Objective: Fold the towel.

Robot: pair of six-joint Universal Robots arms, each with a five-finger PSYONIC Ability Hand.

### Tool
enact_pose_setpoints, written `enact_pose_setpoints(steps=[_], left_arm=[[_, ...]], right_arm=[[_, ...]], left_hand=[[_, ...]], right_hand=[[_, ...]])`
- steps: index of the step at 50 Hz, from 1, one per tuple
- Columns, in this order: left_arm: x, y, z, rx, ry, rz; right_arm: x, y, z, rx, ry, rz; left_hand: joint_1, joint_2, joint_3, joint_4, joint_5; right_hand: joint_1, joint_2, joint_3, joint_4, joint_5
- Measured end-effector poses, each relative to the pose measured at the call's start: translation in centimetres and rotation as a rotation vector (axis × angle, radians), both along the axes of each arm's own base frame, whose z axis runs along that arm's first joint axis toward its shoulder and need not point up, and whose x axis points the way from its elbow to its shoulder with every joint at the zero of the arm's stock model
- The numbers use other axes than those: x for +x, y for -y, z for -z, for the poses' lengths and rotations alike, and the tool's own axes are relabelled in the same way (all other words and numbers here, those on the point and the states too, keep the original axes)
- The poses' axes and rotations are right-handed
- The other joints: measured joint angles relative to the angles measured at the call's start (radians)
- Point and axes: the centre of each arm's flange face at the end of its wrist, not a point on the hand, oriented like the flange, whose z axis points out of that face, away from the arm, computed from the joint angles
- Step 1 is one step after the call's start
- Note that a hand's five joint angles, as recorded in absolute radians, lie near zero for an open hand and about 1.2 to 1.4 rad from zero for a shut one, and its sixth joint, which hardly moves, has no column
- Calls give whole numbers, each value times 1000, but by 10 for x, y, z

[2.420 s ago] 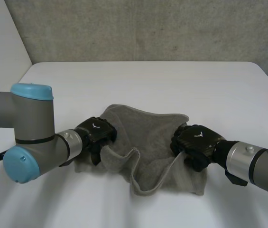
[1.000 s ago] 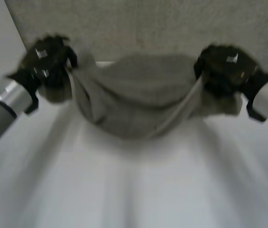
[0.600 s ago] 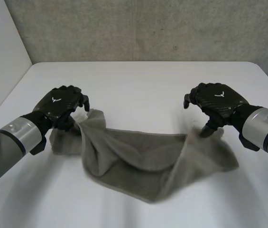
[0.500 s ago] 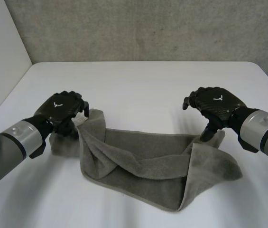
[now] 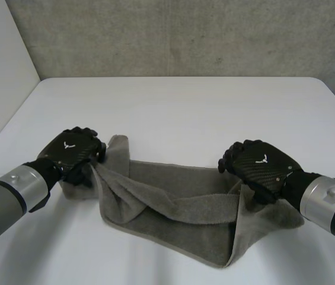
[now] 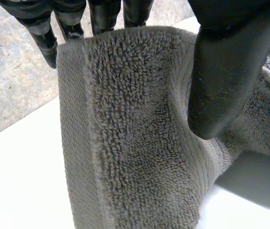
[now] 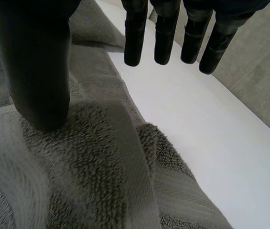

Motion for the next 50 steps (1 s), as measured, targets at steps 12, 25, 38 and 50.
enact_pose_setpoints(steps=[12,25,38,50], left_arm=[[6,-16,-13,-42,-2,-11],[10,-27,-11,-35,1,-21],[17,-25,-9,-27,4,-48],[22,-24,-12,-39,1,-67]], right_arm=[[-3,-13,5,-54,-84,-44],[-6,-23,9,-72,-148,-70],[-15,-16,-2,-92,-152,-20],[-35,0,-4,-73,-136,88]], left_hand=[[39,40,0,0,37],[141,156,0,0,147],[272,282,0,0,273],[589,623,0,0,621]], right_hand=[[166,170,0,0,161],[709,704,0,0,680],[847,840,0,0,844],[847,840,0,0,844]])
